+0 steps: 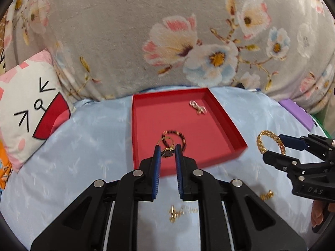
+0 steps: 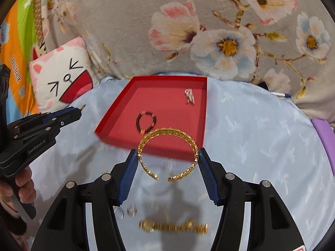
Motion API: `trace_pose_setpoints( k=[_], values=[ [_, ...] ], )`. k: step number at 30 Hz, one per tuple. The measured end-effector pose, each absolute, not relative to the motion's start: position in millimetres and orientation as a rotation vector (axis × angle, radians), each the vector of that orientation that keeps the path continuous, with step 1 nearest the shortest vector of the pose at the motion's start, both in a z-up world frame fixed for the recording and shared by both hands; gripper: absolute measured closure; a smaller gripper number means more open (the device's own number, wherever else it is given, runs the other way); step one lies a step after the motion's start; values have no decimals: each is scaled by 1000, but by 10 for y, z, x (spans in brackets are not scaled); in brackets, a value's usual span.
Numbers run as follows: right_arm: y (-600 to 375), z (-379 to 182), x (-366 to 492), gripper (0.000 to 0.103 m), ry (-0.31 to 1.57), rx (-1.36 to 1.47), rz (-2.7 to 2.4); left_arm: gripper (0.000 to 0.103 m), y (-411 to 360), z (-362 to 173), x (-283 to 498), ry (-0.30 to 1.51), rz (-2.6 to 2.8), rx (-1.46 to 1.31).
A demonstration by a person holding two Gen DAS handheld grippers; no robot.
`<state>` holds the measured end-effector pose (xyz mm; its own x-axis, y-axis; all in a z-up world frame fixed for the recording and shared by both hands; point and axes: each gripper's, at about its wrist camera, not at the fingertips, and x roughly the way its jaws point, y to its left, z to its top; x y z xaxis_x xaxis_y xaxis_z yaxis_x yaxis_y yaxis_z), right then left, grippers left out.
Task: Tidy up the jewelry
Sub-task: 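Carry the bangle and ring into the red box and open both tools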
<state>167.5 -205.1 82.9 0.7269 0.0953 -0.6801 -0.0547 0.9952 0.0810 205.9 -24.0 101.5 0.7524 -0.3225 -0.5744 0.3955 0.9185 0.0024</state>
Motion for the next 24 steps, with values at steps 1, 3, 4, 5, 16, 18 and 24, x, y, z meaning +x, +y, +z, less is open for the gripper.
trace_pose_setpoints(
  k=[1,3,4,5,16,18,24],
  values=[
    [-2057,827,1783,46,756,65,79,90,-253,1031,2149,600,-388,122],
    [-2075,800,2017,46,765,90,75,90,-316,1043,2391,605,-389,120],
    [-2082,770,2144,46,773,101,75,90,-342,1035,2507,609,-382,117],
    [-2082,736,2246,46,779,108,74,90,-381,1014,2653,620,-383,115],
    [-1993,264,3036,46,876,94,62,90,-554,621,3601,732,-349,94],
    [-1972,205,3111,46,888,87,59,90,-575,544,3687,747,-338,101],
    [-1940,76,3246,46,910,70,51,90,-621,426,3843,784,-330,111]
  ],
)
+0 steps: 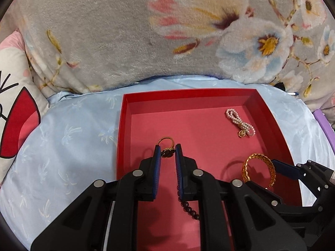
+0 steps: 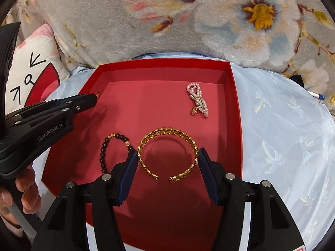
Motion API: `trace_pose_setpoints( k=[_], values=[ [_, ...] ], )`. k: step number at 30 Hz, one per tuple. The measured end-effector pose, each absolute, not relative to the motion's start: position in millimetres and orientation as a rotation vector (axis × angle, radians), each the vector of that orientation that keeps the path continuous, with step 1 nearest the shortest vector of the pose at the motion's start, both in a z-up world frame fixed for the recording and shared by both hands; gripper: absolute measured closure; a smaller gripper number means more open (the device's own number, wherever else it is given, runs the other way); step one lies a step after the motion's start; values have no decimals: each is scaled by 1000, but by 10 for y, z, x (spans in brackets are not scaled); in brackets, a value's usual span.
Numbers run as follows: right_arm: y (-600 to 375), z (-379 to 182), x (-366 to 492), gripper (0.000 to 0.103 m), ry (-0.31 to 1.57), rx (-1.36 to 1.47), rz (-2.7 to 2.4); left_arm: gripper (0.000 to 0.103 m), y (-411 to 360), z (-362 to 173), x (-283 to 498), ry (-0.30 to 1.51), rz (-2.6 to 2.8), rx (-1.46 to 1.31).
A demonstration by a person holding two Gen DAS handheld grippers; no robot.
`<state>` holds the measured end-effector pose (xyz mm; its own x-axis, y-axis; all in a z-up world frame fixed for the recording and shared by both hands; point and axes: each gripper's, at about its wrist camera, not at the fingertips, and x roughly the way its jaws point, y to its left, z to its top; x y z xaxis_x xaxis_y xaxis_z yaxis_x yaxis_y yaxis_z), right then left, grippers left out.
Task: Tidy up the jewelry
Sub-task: 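Carry the bangle and ring into the red box and open both tools, then withdraw both tools from the red box back over the table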
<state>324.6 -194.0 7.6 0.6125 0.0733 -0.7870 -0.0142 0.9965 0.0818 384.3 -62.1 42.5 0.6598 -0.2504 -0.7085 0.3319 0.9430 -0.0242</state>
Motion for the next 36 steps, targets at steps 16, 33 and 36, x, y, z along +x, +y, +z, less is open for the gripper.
trace_pose_setpoints(
  k=[16,33,36],
  values=[
    [-2097,212,3131,44,852,83,4,89,-522,465,3831,778,-300,77],
    [-2209,508,1543,41,793,81,50,70,-16,664,2517,739,-302,89],
    [-2231,375,1275,41,804,84,49,67,38,563,2230,741,-313,95]
  ],
)
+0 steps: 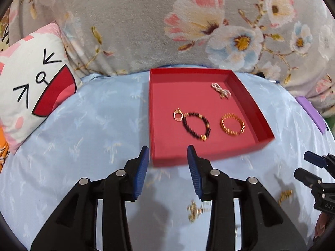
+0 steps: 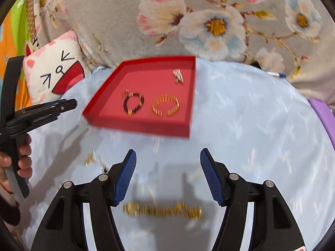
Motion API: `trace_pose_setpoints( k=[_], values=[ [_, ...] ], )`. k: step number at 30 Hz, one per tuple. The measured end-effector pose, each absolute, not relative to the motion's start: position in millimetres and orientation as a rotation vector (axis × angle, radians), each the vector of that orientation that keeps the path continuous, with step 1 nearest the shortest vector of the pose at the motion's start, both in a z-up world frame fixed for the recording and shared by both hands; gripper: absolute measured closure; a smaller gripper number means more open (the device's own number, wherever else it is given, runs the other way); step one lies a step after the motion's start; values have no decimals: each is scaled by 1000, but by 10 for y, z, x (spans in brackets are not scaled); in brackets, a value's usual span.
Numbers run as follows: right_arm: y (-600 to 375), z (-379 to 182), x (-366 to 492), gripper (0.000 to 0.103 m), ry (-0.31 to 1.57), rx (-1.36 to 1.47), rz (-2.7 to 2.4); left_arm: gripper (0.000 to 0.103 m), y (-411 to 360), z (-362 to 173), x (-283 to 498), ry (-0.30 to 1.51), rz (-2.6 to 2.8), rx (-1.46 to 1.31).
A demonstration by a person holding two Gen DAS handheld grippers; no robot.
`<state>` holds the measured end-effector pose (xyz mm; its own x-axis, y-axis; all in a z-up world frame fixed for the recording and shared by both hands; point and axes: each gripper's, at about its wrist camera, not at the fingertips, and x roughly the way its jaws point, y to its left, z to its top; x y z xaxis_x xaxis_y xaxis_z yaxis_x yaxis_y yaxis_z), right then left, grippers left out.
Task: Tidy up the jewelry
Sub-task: 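Withdraw both tools from the red box back over the table, then lower the right tool onto the gold watch and close on its band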
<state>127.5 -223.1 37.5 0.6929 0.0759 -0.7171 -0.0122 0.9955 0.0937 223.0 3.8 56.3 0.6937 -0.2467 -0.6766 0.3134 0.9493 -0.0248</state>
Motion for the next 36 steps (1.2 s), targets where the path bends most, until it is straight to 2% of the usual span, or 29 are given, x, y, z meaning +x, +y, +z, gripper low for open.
trace_pose_setpoints(
  k=[5,9,24,36],
  values=[
    [-2211,134,1006,41,834,98,122,61,102,326,1812,768,-345,95],
    [-2069,22,958,40,832,38,195,61,111,138,1579,793,-353,109],
    [-1738,-259,1064,41,910,-106,340,56,240,-96,1222,800,-348,109],
    [-1672,-273,759,63,938,-123,325,54,341,-194,1130,833,-355,88]
  ],
)
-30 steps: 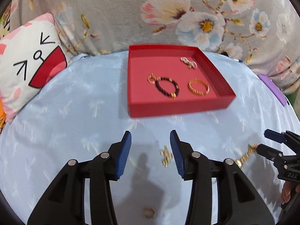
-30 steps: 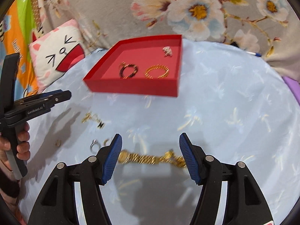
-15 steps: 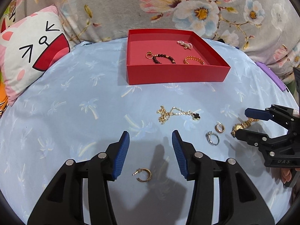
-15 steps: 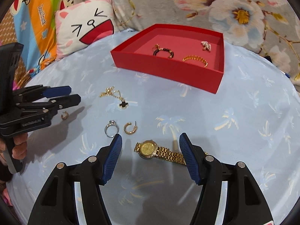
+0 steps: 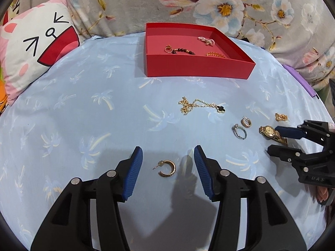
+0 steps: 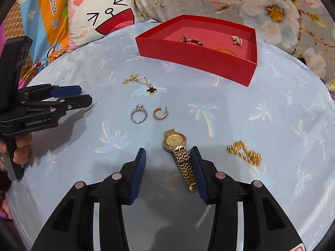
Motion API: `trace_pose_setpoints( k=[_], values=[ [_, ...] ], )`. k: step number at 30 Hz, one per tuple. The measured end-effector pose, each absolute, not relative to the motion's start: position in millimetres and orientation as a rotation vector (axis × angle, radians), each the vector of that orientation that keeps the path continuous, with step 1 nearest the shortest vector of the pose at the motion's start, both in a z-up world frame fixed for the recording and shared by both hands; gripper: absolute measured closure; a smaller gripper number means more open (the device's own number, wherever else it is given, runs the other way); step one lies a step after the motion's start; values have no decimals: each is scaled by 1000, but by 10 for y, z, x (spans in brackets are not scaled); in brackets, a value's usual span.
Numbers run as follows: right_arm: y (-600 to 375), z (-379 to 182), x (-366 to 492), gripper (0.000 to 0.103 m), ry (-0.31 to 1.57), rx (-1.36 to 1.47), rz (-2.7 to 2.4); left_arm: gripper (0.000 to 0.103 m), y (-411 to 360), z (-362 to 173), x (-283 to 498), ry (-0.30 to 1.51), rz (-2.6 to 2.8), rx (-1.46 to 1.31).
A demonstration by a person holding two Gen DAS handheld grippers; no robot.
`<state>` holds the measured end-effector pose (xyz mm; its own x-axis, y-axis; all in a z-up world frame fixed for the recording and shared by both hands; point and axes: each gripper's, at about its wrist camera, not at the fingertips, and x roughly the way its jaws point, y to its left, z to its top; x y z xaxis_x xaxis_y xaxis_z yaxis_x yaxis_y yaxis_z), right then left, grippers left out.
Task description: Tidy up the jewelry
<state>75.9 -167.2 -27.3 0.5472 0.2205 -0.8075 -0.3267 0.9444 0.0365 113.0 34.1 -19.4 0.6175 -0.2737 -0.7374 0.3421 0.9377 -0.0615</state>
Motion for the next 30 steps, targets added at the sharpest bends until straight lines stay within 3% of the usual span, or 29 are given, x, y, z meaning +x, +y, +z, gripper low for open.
trace_pose_setpoints(
  k=[3,10,12,13,18,30],
  values=[
    [-1633,-262,679,68,942,-114,308,54,351,-200,1116,838,-355,86],
    [-1630,-290,714,68,911,-62,246,54,364,-226,1095,854,-357,79],
    [-1642,-289,722,73,909,-57,233,54,350,-229,1085,854,-359,87],
    [-1661,-286,721,82,908,-51,224,54,343,-229,1081,854,-362,90],
    [-1714,-275,722,92,909,-31,213,54,302,-236,1051,853,-372,113],
    [-1840,-267,505,92,940,16,217,54,292,-241,1058,853,-381,118]
  ],
)
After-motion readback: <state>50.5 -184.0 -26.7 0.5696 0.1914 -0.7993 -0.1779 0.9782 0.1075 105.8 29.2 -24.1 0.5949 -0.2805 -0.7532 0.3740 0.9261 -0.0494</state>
